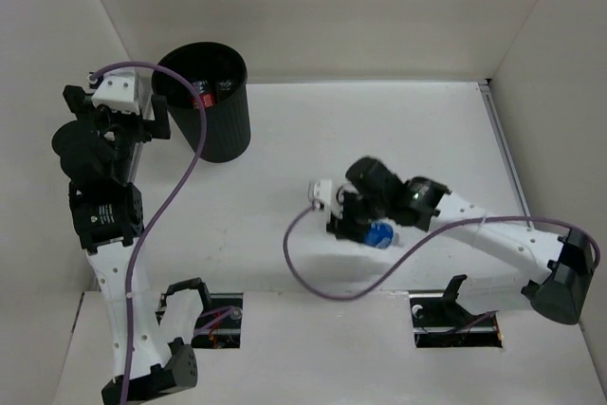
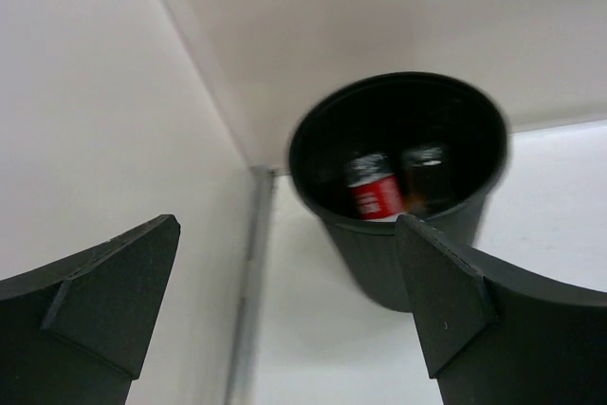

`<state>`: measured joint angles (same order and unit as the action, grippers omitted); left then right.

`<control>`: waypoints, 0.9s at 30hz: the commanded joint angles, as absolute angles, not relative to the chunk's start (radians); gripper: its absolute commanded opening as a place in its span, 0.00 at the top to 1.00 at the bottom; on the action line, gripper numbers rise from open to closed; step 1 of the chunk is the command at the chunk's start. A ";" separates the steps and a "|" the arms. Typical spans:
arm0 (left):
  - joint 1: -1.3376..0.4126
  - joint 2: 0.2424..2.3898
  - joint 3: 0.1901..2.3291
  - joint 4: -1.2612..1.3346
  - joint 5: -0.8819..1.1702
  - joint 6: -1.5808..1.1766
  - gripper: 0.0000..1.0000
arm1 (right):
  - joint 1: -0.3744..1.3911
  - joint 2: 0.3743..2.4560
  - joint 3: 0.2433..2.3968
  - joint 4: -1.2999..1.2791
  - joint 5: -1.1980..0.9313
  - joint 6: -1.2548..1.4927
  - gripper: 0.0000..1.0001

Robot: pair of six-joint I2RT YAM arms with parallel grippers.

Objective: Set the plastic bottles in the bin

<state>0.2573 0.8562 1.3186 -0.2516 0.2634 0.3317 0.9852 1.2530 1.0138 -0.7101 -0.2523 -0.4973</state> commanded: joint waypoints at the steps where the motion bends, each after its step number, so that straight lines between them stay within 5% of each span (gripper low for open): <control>1: 0.225 0.867 1.281 -0.204 0.362 0.134 0.00 | 0.839 1.256 1.297 -0.600 -0.299 -0.343 1.00; 7: 0.102 0.957 1.255 -0.046 0.607 -0.122 0.00 | 0.449 1.325 1.652 -0.439 -0.530 0.143 1.00; 12: -0.034 1.098 1.287 0.139 0.777 -0.296 0.00 | 0.161 1.371 1.655 -0.128 -0.930 0.677 1.00; 27: -0.602 1.586 1.741 0.182 0.874 -0.399 0.00 | -0.024 1.266 1.499 0.267 -1.048 0.943 1.00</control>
